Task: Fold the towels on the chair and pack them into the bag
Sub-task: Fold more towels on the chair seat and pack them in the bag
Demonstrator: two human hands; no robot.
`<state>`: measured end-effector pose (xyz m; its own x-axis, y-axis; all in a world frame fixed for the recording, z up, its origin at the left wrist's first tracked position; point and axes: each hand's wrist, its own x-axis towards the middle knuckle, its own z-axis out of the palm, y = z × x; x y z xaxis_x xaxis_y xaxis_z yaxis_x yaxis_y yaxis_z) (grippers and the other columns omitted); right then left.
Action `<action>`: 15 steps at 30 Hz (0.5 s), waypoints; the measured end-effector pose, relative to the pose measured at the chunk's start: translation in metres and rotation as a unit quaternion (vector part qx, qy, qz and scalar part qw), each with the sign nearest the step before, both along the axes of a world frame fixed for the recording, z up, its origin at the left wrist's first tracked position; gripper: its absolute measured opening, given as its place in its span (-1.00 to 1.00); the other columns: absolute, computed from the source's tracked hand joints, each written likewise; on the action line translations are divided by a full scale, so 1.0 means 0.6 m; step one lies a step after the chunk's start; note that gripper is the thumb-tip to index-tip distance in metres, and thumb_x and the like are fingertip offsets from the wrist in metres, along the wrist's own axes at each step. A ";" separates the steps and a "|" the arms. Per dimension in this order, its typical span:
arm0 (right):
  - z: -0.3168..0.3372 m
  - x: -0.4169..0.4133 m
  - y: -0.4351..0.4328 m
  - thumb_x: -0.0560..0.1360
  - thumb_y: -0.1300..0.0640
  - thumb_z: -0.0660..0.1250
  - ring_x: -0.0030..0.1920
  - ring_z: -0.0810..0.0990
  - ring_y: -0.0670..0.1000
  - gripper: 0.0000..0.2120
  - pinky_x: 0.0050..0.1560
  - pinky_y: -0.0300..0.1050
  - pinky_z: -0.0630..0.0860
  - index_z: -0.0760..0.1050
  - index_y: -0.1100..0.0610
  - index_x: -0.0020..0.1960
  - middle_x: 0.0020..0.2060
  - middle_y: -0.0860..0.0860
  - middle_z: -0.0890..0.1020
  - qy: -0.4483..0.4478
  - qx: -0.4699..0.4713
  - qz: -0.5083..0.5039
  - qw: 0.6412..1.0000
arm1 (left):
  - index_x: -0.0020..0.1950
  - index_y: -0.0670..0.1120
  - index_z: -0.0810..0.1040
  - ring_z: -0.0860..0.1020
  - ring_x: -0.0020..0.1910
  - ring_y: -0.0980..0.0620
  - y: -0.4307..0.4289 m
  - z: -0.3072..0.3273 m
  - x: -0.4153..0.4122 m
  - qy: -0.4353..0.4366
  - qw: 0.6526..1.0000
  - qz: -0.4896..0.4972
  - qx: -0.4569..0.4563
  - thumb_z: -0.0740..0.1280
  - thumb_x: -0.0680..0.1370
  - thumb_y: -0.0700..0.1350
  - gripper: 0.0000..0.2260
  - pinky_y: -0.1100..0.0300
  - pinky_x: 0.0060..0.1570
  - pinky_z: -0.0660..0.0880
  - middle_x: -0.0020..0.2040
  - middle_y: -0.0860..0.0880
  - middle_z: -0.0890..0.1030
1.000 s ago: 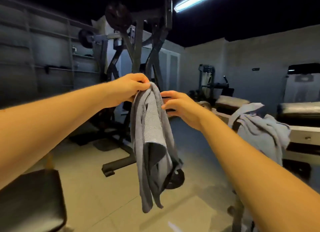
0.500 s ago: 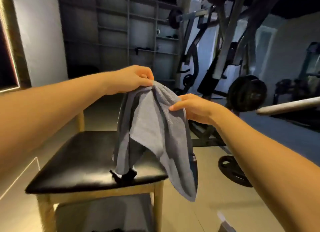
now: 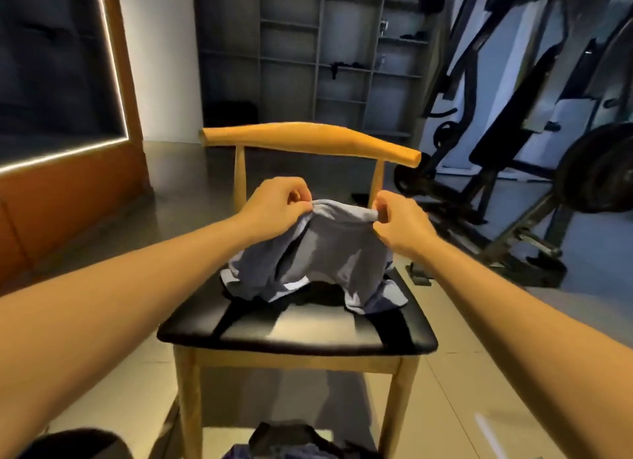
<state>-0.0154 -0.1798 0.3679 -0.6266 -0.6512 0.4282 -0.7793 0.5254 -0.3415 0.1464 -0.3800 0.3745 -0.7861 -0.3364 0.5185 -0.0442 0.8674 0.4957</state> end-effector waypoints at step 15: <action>-0.149 -0.122 0.048 0.54 0.43 0.22 -0.02 0.64 -0.01 -0.69 -0.13 -0.22 0.51 0.67 0.14 -0.01 -0.07 0.04 0.70 -0.247 0.018 0.034 0.968 | 0.17 0.05 0.71 0.60 0.19 0.04 -0.150 -0.163 0.107 -0.309 0.943 0.057 0.105 0.26 0.53 -0.45 -0.53 -0.01 0.34 0.51 0.17 0.07 0.66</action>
